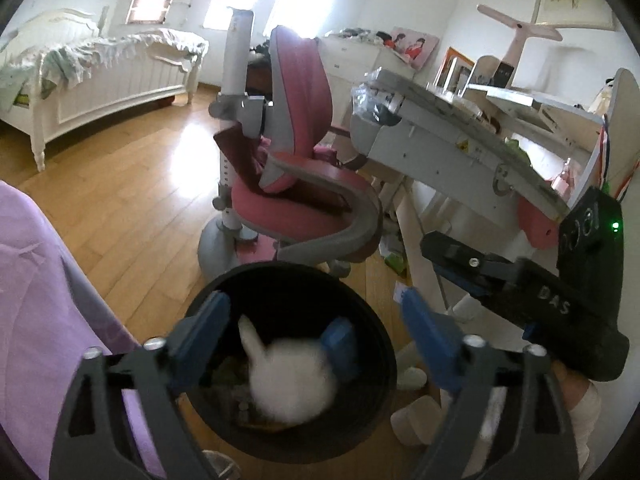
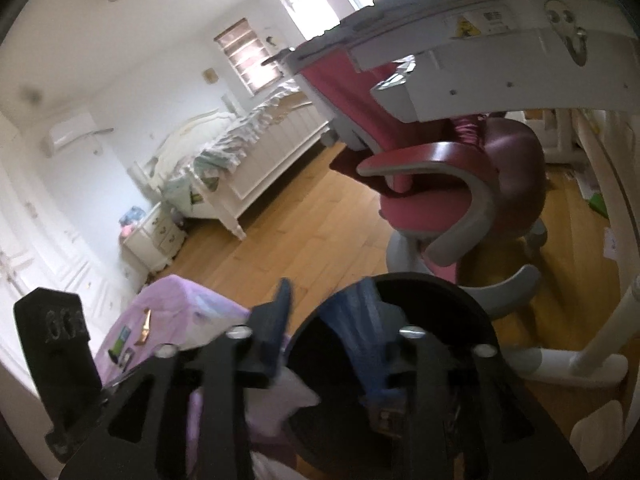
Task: Collect trash
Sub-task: 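Carry the pom-pom and blue packet over the black bin and open both tools, then grasp the green Doublemint gum box with the left tool while the right tool grasps the gold wrapper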
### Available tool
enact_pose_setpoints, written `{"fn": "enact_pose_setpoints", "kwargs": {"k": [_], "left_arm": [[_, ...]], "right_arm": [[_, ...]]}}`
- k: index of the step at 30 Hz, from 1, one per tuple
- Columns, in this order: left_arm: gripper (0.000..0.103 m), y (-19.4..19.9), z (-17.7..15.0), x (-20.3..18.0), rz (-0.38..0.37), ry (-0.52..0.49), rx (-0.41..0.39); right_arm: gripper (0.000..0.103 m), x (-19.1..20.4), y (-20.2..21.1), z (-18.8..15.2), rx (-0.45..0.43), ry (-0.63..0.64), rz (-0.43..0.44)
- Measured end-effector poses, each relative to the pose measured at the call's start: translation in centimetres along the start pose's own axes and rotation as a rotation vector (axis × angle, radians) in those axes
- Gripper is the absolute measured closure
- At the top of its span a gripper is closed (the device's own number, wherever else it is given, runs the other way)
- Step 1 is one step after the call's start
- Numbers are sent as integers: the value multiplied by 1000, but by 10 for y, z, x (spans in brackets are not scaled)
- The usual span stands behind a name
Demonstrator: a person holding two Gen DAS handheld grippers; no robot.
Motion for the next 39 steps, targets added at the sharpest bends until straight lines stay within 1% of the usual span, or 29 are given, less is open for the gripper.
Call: {"fn": "enact_pose_setpoints", "kwargs": {"k": [1, 3, 8, 13, 14, 17, 23, 24, 26, 28, 29, 32, 34, 35, 37, 38, 39], "left_arm": [[14, 2, 1, 1, 2, 0, -4], [14, 7, 2, 5, 1, 9, -7], [14, 27, 6, 21, 5, 40, -38], [14, 55, 8, 56, 36, 94, -73], [14, 63, 9, 68, 49, 107, -83], [14, 81, 10, 97, 95, 131, -108], [14, 116, 11, 175, 214, 191, -138], [14, 123, 11, 196, 248, 208, -141], [14, 132, 9, 224, 300, 229, -139], [14, 140, 7, 262, 375, 260, -122], [14, 143, 6, 286, 429, 277, -104], [14, 143, 5, 338, 529, 305, -52], [15, 136, 4, 368, 560, 312, -7], [19, 131, 4, 379, 572, 307, 21], [24, 119, 5, 392, 580, 290, 71], [27, 110, 6, 400, 586, 278, 103], [29, 105, 5, 404, 589, 268, 124]], "right_arm": [[41, 0, 2, 0, -8, -5, -2], [26, -1, 7, 0, -34, -15, -6], [26, 11, 4, -2, -19, 3, -6], [26, 39, -14, -11, 32, 42, 19], [26, 47, -19, -14, 47, 54, 27], [26, 71, -34, -20, 87, 90, 57], [26, 143, -80, -40, 191, 202, 134], [26, 155, -87, -44, 208, 217, 147], [26, 178, -103, -51, 243, 246, 173], [26, 205, -124, -61, 286, 275, 212], [26, 219, -135, -66, 308, 300, 223], [26, 253, -166, -79, 359, 359, 248], [26, 277, -192, -89, 406, 399, 265], [26, 287, -205, -94, 426, 415, 269], [27, 308, -237, -103, 473, 455, 268], [28, 315, -251, -107, 496, 472, 265], [33, 320, -263, -110, 518, 484, 259]]}}
Point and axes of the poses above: each gripper's, at about its wrist camera, not at the fingertips, and y roughly against the way its jaws point, x to its left, z to its top, the point moved 5 cm from there along -y, roughly the way its jaws point, and after that the axes turned 14 degrees about z, right-handed, at the moved point
